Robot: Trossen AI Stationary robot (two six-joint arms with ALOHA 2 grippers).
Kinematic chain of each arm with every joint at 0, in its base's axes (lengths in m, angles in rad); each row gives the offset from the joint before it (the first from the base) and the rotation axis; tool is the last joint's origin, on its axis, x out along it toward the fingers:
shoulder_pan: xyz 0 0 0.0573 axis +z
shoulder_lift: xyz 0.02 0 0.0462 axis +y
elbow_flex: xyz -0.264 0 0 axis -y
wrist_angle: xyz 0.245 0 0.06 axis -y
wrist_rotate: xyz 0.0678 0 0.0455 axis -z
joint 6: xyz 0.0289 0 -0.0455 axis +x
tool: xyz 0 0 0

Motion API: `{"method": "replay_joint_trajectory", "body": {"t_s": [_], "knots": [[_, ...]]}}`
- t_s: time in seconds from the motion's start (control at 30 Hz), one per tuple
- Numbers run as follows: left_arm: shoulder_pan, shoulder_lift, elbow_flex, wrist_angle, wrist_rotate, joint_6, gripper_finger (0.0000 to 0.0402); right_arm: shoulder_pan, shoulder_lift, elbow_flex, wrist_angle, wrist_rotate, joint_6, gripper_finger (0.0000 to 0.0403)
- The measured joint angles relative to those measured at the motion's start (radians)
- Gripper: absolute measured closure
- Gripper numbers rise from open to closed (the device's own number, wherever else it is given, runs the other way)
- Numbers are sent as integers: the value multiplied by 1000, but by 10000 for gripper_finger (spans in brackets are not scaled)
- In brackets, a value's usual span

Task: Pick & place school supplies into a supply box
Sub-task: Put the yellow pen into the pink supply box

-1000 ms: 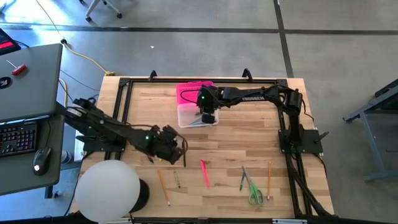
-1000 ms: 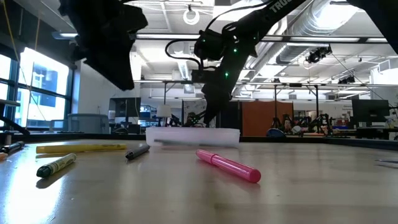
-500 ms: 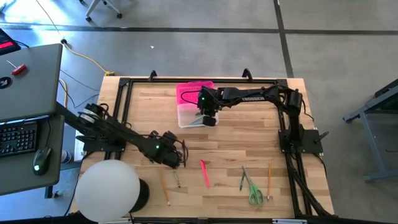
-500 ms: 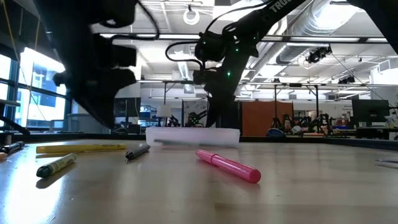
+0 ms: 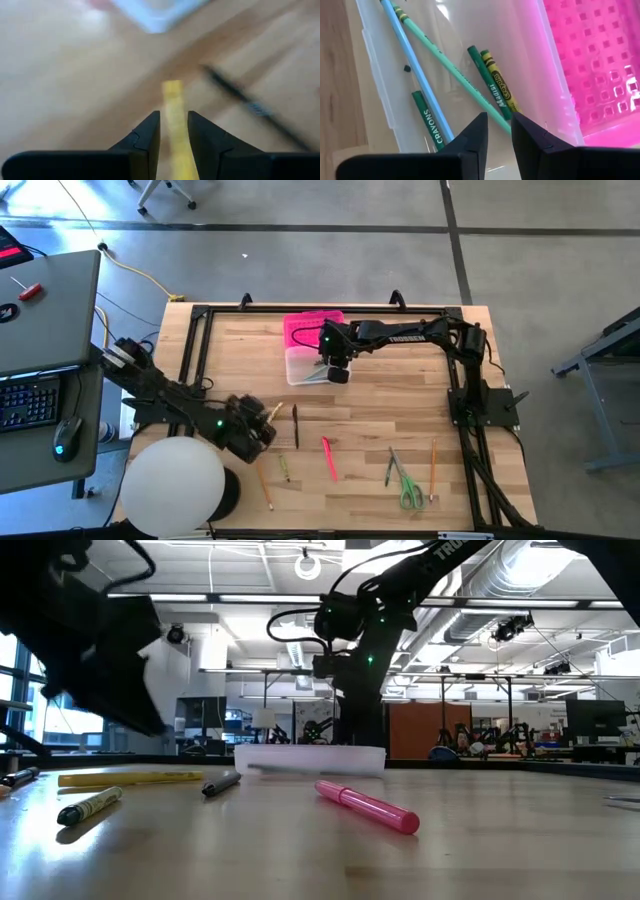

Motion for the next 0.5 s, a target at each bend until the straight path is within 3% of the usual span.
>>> {"method": "replay_joint_trajectory", "body": {"t_s": [0.17, 0.5], "knots": [[2, 11, -123, 311, -43, 154, 270, 0, 0, 0, 22, 0, 1, 340], [3, 59, -129, 352, -66, 193, 270, 0, 0, 0, 62, 0, -1, 337]]}}
